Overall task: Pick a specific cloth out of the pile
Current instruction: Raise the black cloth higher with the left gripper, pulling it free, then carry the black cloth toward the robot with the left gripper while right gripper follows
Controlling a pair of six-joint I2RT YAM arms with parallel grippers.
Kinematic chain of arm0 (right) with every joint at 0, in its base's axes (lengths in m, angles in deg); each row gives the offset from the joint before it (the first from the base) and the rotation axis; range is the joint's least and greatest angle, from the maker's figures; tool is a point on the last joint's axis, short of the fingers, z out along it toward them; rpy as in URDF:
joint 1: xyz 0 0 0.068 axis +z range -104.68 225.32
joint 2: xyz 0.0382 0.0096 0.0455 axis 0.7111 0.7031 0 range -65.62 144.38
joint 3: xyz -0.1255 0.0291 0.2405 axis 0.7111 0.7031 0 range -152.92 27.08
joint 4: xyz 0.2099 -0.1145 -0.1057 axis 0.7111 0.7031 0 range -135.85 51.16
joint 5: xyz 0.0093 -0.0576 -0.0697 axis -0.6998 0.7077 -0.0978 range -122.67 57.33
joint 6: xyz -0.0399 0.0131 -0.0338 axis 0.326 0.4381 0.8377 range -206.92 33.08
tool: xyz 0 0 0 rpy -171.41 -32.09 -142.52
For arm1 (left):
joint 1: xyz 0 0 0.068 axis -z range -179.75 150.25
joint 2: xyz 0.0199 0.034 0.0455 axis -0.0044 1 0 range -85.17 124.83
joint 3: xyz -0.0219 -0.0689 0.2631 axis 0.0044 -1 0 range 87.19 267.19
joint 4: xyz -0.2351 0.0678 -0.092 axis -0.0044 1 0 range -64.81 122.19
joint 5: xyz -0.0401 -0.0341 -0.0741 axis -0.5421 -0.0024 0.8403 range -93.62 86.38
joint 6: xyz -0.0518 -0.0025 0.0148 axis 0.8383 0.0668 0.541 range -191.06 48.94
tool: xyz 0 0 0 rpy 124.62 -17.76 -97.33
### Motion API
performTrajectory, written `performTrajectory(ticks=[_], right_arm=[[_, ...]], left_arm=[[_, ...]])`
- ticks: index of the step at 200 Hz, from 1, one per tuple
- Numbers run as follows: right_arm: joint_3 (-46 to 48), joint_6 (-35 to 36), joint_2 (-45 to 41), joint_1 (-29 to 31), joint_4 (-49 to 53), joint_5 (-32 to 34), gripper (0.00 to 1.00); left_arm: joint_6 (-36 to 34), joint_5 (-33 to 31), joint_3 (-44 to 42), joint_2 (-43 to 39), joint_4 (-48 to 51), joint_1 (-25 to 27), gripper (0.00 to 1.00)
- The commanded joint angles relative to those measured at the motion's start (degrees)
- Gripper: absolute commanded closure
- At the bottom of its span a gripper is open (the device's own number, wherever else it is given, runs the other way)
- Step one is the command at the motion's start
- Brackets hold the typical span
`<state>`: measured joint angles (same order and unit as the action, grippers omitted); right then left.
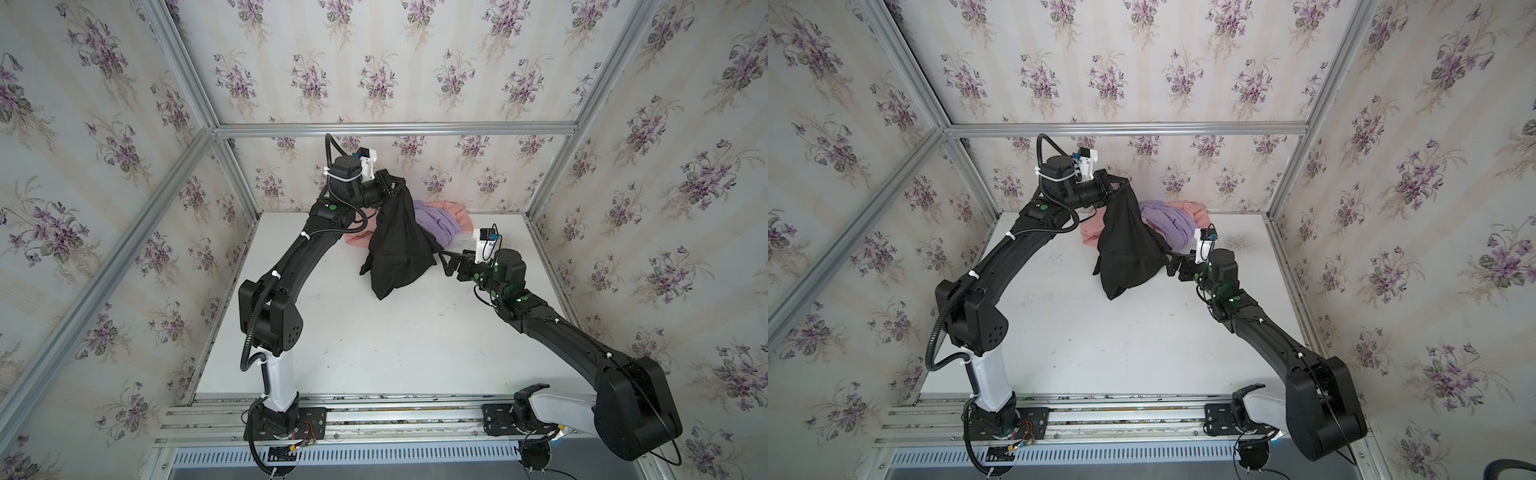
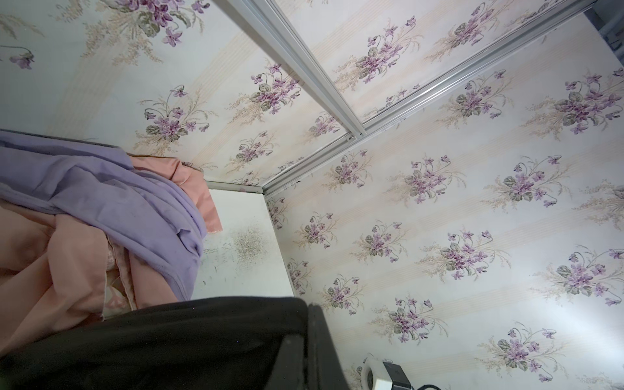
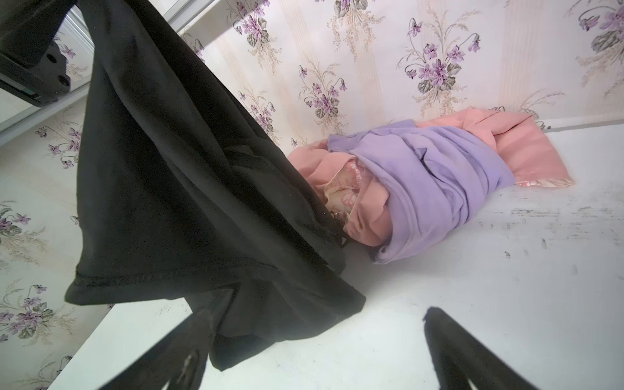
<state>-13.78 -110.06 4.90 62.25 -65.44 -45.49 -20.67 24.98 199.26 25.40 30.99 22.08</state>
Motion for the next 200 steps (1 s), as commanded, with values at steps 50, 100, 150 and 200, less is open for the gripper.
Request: performTrajectory(ticks=[50,100,150,200], right_arm=[[-2.98,4.38,-0.12,0.30,0.41,-7.84,0.00],[-6.29,9.69,1.18,0.30,-0.08,-18.98,0.07],[-9.74,11.40,2.85,0.70,0.04,-21.64,0.11],[-9.75,10.74,2.70,1.43,1.24,-18.15,0.11]], left_arm=[[-0.99,3.62,-0.21,-1.72,-3.96,-0.03,1.00],[-1.39,7.18,0.34,-2.31,-4.04,0.01,1.00],[-2.40,9.88,-1.15,-4.30,-3.96,-0.03,0.99],[-2.40,12.25,-3.64,-7.18,-3.96,-0.03,1.00]])
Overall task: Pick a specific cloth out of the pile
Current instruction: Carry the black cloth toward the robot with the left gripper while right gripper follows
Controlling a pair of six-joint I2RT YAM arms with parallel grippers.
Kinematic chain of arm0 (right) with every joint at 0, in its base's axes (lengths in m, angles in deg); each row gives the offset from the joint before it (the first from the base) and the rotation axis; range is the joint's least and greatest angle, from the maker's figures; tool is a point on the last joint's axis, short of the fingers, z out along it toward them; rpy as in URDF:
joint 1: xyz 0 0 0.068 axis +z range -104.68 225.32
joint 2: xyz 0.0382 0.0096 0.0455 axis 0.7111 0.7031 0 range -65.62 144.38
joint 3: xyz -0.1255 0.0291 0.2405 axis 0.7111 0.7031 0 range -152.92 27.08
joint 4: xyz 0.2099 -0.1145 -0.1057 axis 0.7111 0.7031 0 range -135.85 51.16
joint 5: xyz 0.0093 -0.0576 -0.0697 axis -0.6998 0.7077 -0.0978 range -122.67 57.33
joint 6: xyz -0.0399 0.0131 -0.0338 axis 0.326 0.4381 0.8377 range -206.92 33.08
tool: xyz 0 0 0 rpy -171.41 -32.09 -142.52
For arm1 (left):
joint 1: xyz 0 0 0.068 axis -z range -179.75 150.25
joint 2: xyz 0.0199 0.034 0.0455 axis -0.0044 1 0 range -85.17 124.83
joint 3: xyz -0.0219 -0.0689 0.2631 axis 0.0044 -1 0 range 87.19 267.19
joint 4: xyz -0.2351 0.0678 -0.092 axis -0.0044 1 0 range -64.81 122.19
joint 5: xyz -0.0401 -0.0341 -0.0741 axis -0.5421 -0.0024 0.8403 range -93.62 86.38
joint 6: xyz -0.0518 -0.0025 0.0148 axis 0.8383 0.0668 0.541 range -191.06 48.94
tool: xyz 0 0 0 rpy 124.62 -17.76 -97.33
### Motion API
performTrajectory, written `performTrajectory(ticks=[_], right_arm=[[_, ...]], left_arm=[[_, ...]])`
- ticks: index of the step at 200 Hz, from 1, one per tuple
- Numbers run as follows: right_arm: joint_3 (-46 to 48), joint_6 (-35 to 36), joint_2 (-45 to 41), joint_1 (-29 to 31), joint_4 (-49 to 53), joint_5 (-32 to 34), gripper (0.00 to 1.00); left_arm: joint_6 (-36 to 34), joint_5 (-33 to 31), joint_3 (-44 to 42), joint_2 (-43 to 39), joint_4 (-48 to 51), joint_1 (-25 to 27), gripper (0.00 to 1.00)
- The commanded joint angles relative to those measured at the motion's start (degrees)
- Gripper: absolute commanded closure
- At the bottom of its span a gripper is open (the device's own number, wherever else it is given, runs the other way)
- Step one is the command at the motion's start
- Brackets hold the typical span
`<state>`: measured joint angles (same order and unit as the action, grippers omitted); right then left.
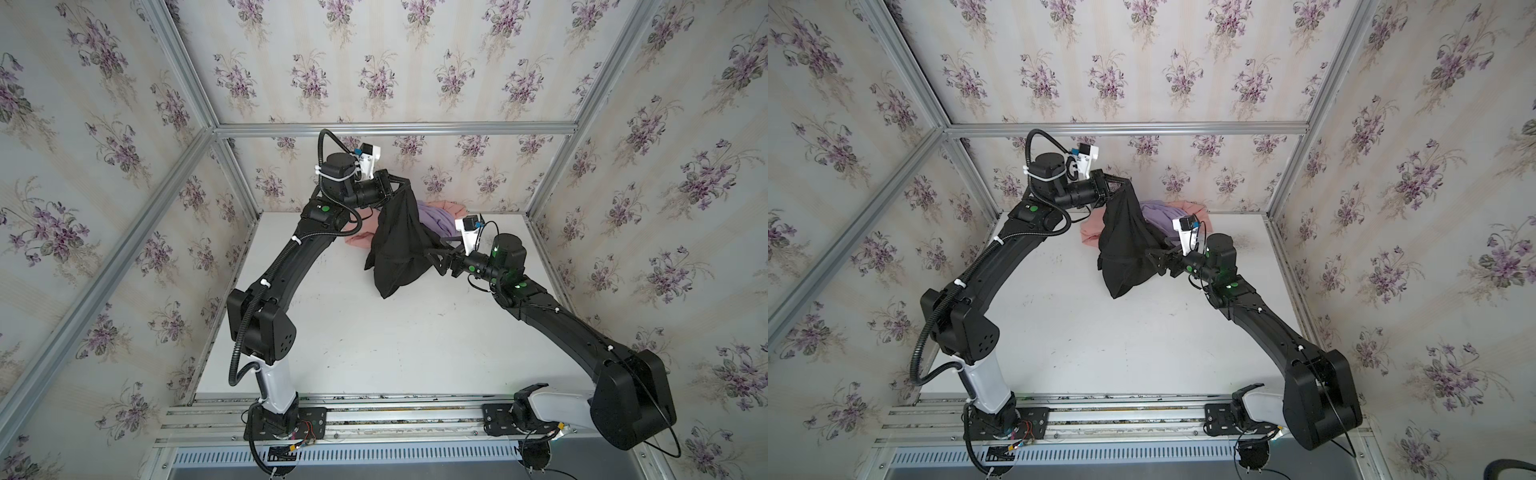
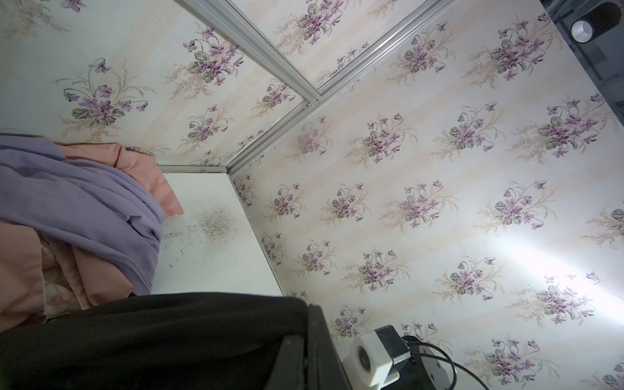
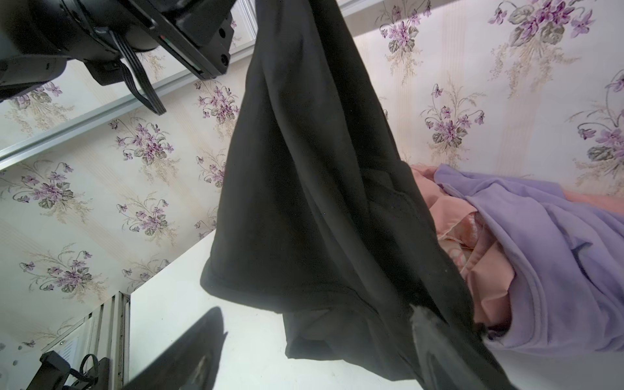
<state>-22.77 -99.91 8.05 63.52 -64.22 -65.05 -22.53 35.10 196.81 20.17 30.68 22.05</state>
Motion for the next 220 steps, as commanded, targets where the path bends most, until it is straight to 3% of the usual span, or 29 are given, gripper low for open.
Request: performTrajectory(ticks=[1,92,144,220], right_arm=[[-0.77,0.60,-0.45,0.12,0.01,1.47,0.11],[-1.04,6.41,-5.84,2.33,6.04,1.20,0.11],[-0.87,9.60,-9.52,2.82,6.28,-3.96,0.29],[-0.74,11.14,-16.12,3.05,11.63,-7.83,0.19]], left_arm=[[-0.54,2.10,-1.26,-2.06,-3.65,-0.01,1.00],[-0.19,1.72,-5.02,-8.49,-3.56,1.05,0.99],[0.05,3.90,-5.29,-10.99,-3.39,1.91,0.99],[-3.38,8.15,-9.30,-16.57,-0.47,3.77,0.98]])
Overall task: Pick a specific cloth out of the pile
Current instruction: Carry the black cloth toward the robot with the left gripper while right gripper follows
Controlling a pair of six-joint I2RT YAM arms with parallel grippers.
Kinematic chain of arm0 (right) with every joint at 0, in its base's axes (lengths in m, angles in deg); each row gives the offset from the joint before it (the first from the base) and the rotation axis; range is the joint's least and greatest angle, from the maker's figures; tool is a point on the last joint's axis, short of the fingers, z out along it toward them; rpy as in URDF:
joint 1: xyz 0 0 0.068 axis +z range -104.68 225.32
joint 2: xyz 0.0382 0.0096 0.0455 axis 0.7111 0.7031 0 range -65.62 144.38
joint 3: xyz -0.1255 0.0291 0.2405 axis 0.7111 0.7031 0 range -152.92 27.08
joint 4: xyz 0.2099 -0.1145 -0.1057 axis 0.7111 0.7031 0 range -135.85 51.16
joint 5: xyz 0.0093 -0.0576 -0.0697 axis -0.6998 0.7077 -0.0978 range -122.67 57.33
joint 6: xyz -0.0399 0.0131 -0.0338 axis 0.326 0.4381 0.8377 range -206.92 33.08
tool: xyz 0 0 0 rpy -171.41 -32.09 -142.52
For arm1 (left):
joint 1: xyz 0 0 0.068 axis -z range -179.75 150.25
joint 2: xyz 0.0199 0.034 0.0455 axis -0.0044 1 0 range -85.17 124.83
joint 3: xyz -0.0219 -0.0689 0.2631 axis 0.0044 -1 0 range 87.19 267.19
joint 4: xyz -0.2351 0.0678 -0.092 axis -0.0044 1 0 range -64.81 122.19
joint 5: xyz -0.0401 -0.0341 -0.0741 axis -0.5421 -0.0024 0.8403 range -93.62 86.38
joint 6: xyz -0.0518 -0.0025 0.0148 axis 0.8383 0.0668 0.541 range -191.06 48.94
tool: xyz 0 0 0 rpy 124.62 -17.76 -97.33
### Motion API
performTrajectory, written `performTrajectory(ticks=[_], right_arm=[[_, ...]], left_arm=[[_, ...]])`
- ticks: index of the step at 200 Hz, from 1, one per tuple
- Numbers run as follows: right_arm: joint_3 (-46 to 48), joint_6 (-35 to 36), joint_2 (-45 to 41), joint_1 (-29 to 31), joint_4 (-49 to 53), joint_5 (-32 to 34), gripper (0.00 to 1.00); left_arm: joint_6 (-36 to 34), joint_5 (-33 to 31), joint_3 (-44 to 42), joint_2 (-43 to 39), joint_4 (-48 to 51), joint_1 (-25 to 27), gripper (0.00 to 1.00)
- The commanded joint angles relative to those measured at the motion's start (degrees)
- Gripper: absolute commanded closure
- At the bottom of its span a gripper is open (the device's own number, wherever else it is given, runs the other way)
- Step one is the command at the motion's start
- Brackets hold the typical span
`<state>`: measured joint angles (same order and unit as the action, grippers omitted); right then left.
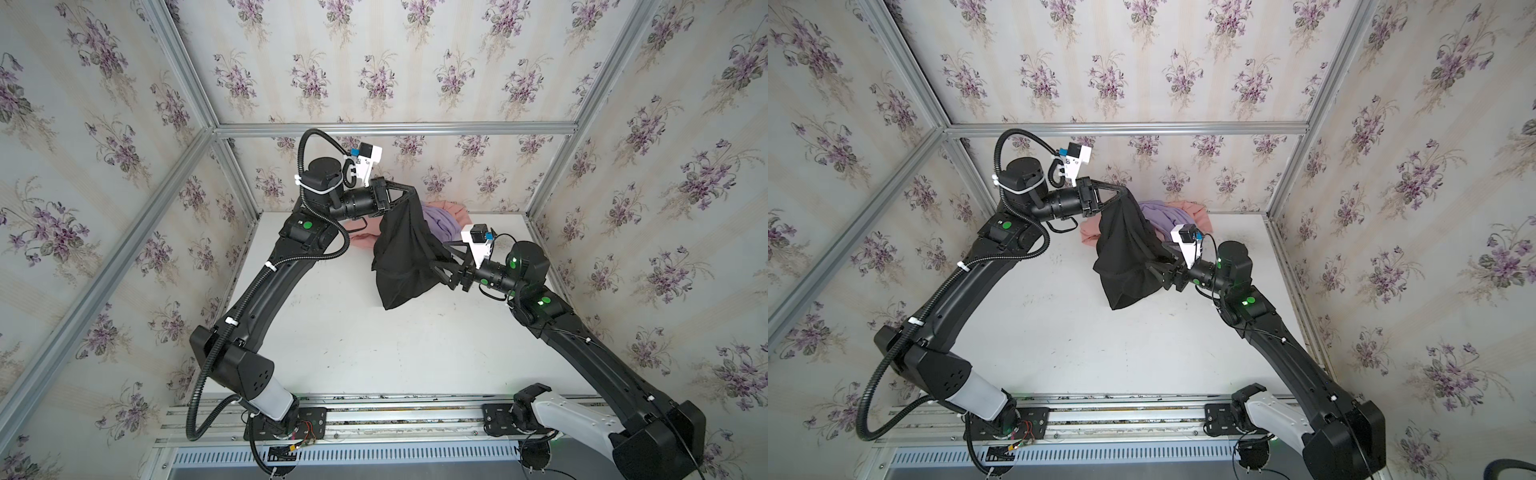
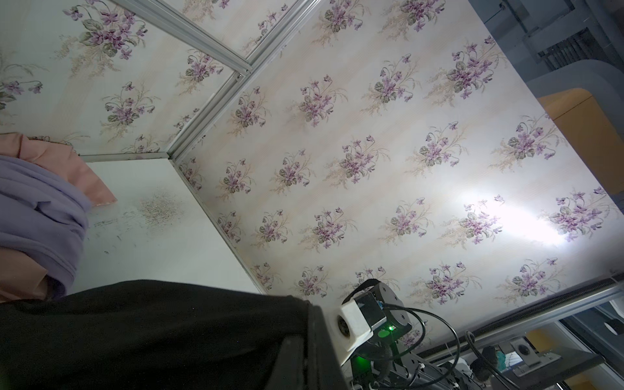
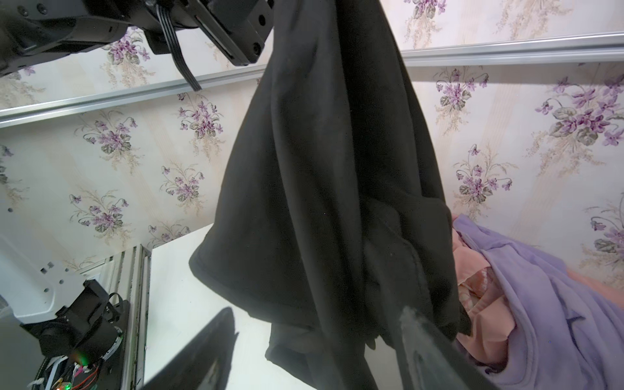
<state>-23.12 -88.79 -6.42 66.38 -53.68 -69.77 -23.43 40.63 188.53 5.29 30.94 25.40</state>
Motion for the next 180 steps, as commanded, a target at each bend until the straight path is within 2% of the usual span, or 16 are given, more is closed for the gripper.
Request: performTrajectory(ticks=[1,45,98,180], right_arm=[[-0.37,-0.03,-1.77,0.15,1.13,-3.17,0.19],[0.66,-1.62,-6.15,0.24,3.77,-4.73,0.15],[5.11,-2.88,-12.00,0.39,7.04,-5.90,0.13],[9.51,-2.44,-17.94,0.78,14.20,-4.12,0.12]], left_arm=[[-2.56,2.61,-1.08,-1.73,-0.70,0.47,0.98],[-4.34,6.37,-4.40,-5.03,0.61,2.48,0.98],[-8.40,7.92,-7.84,-9.10,3.09,4.36,0.97],[-10.49,7.09,-13.50,-14.10,5.75,6.48,0.96]])
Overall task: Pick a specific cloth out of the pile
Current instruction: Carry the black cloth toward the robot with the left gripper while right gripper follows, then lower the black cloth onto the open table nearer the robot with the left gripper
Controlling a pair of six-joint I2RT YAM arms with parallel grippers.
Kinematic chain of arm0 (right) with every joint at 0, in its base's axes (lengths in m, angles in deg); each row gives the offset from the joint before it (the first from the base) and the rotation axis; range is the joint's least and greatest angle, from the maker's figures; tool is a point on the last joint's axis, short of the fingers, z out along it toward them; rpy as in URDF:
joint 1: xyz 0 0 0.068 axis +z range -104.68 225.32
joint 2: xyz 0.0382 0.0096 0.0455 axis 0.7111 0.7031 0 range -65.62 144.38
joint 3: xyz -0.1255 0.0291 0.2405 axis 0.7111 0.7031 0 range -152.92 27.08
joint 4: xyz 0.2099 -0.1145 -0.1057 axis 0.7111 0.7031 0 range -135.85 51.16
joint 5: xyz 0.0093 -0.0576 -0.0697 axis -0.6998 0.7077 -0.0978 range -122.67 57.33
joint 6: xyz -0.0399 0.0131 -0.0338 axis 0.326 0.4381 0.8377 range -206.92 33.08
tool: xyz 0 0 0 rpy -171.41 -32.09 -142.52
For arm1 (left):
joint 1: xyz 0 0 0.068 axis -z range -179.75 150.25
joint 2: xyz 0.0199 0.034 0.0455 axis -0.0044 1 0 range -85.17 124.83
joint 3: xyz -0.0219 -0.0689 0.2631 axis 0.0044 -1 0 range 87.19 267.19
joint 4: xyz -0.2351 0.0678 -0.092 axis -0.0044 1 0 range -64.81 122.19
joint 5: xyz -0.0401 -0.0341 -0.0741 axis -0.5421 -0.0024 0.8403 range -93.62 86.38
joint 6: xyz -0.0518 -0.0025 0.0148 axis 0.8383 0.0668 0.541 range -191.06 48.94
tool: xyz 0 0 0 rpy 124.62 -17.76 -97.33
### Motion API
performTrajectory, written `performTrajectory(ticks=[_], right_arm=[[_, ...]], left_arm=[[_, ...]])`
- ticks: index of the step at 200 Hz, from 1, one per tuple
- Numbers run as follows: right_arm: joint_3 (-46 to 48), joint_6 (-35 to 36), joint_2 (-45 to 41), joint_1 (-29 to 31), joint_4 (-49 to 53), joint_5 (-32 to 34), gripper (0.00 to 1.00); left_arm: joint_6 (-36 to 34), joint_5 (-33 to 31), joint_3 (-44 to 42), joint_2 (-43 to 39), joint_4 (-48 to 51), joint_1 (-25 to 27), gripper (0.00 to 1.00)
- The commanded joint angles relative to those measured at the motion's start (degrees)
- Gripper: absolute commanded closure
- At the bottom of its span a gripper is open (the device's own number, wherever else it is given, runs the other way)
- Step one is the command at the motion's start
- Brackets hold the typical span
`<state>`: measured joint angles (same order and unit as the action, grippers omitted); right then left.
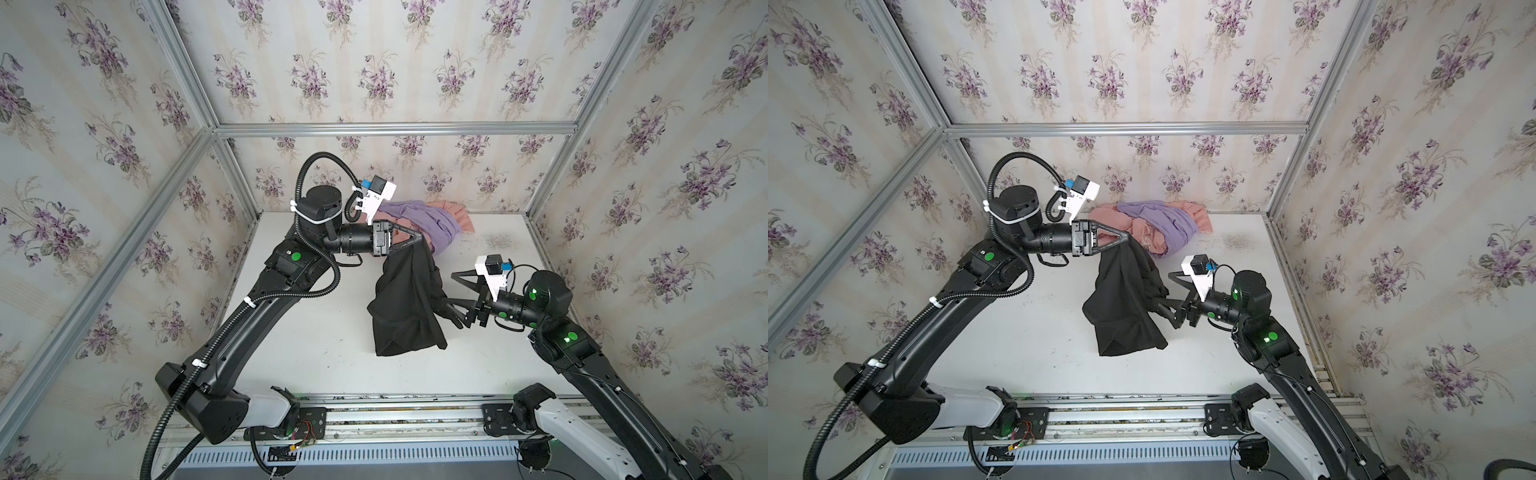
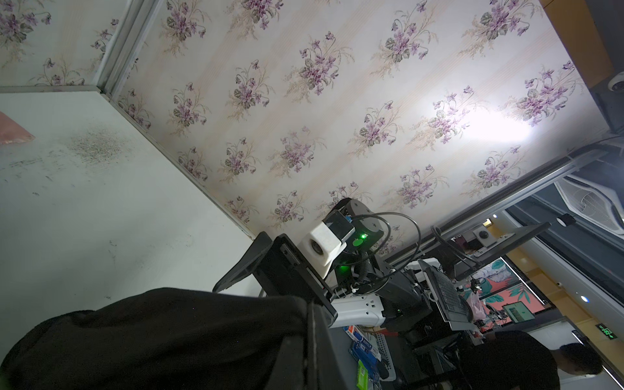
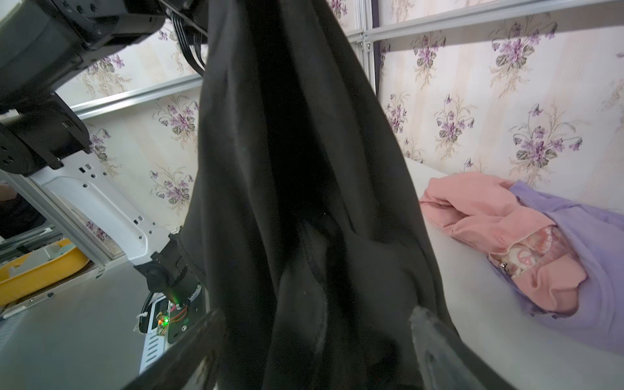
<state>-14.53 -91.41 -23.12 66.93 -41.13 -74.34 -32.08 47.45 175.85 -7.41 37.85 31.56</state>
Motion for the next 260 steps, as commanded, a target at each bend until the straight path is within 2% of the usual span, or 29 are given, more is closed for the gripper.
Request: performTrajectory(ticks=[1,128,210,260], right_arm=[[0.96,0.19,-1.30,0.25,1.68,0.45,0.12],[6.40,-2.04,-5.24,0.63,3.14,1.94,0.09],[6.54,-1.74,-7.87,1.10,7.09,2.75,0.09],[6.94,0.07,-9.10,2.29,7.24,1.92,0.08]], left_arm=[[-1.86,0.22,-0.89,-1.48,-1.11,0.32,0.96],[-6.23,-3.07,-7.42,-4.06,1.30,3.21,0.97],[-8.78,-3.71,-7.74,-2.97,2.66,4.19,0.97],[-16.61,-3.58,-7.47,-1.09,8.54,5.42,0.97]])
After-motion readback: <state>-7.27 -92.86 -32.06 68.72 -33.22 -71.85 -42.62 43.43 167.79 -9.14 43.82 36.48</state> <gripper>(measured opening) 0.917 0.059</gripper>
